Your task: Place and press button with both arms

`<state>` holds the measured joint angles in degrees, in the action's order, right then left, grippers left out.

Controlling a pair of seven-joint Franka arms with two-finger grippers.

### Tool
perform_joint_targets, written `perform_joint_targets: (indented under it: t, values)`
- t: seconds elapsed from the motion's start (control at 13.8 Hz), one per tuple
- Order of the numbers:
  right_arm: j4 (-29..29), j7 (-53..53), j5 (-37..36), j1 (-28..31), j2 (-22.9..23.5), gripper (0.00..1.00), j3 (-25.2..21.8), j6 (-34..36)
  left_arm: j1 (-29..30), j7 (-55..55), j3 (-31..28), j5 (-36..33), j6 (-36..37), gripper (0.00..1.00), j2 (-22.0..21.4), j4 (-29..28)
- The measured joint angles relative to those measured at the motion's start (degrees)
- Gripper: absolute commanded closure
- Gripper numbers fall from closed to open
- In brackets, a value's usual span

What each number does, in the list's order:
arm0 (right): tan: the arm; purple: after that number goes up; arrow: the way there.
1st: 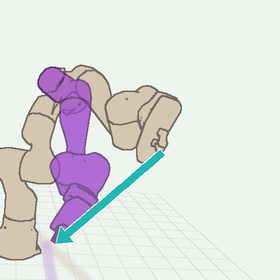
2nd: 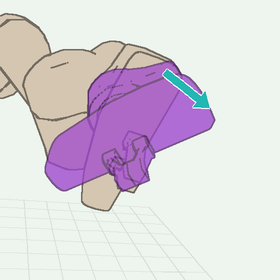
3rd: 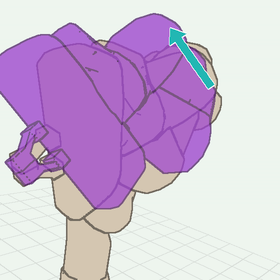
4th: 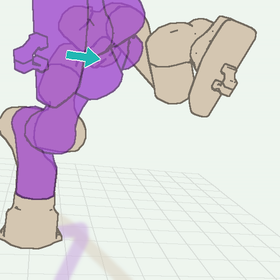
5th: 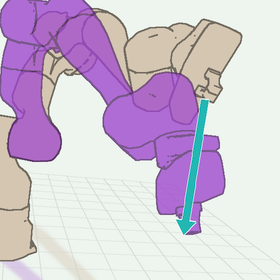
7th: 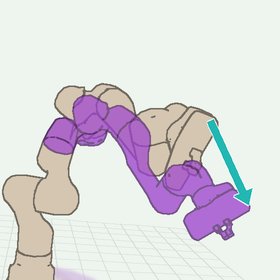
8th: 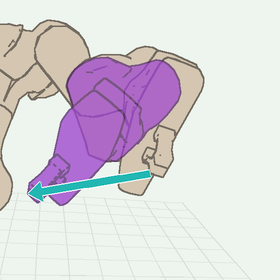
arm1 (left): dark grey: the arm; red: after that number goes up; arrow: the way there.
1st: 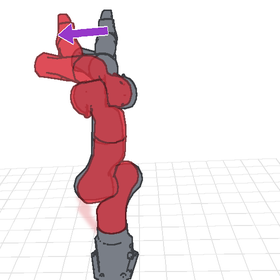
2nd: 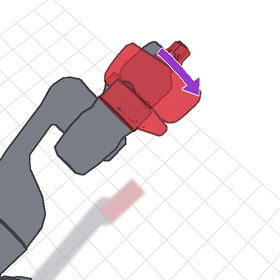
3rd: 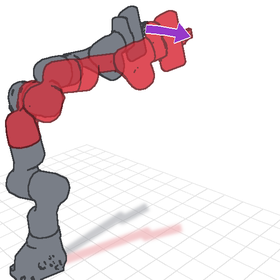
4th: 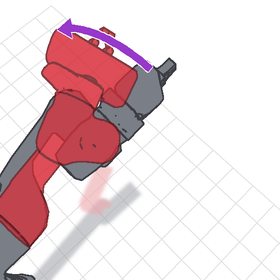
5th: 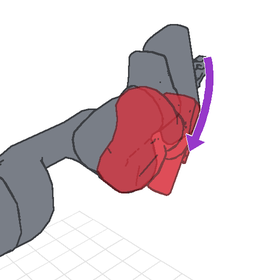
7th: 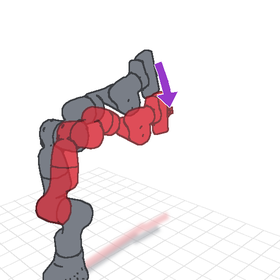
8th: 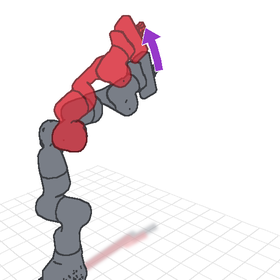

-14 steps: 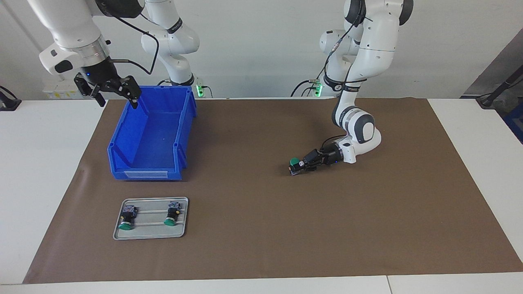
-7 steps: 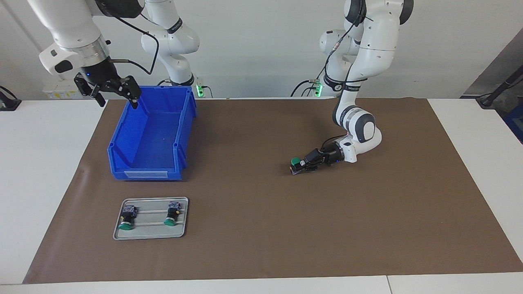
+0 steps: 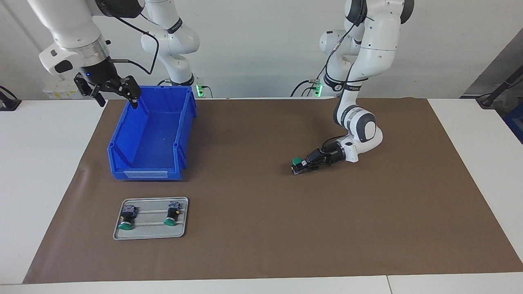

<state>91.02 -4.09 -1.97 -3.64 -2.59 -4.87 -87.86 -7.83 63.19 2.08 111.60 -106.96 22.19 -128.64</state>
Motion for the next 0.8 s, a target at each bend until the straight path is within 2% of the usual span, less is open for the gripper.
perform_joint_targets:
  t: [0.14, 0.51, 0.8]
  values:
    - [0.0, 0.0, 0.0, 0.0, 0.0, 0.0, 0.0, 0.0, 0.02, 0.0, 0.0, 0.05, 0.19, 0.46, -0.08, -0.05]
    - [0.0, 0.0, 0.0, 0.0, 0.0, 0.0, 0.0, 0.0, 0.04, -0.06, -0.23, -0.9, 0.19, 0.43, -0.28, 0.07]
    - [0.0, 0.0, 0.0, 0.0, 0.0, 0.0, 0.0, 0.0, 2.29, -2.51, -0.67, -8.81, 0.18, 0.42, -0.86, 2.14]
